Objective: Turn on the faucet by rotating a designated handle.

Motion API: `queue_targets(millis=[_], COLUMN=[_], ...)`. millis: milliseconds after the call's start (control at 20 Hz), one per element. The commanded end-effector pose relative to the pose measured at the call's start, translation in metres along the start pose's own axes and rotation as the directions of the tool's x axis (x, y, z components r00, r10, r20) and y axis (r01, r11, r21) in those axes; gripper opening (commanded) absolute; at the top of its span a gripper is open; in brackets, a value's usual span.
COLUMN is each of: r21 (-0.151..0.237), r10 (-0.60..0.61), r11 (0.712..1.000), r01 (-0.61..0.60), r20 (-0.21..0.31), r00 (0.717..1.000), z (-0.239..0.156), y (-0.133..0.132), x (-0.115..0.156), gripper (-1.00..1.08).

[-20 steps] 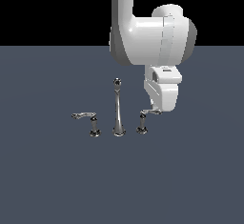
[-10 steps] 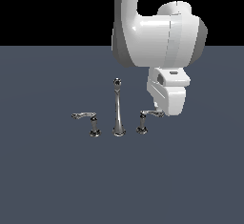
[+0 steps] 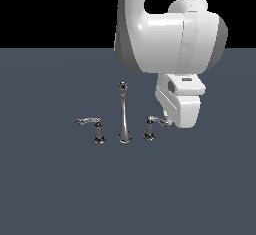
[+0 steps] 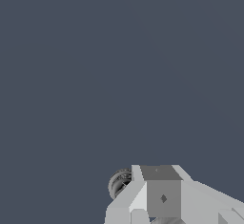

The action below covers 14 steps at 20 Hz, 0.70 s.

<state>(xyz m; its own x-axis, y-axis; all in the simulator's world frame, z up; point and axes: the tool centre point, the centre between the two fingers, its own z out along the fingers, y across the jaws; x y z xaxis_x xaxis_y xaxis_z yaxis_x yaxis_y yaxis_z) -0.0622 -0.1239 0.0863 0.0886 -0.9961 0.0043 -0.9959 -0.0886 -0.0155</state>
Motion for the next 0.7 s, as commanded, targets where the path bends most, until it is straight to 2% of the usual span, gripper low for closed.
queue_targets(millis=[0,150,250,650], r21=[-0.013,-0.015,-0.009,-0.013], r10=[-0.001,0.001,0.009,0.004], r11=[1.0,1.0,1.0,1.0], r01=[0.001,-0.001,-0.009,-0.004], r20=[0.004,0.004,0.001,0.003], r00=[1.0,1.0,1.0,1.0], z=[0.0,0.0,0.0,0.0], y=[0.014,0.026,0.021,0.037], x=[-0.005,-0.007,-0.002,-0.034], gripper=[-1.0,-1.0,-1.0,-1.0])
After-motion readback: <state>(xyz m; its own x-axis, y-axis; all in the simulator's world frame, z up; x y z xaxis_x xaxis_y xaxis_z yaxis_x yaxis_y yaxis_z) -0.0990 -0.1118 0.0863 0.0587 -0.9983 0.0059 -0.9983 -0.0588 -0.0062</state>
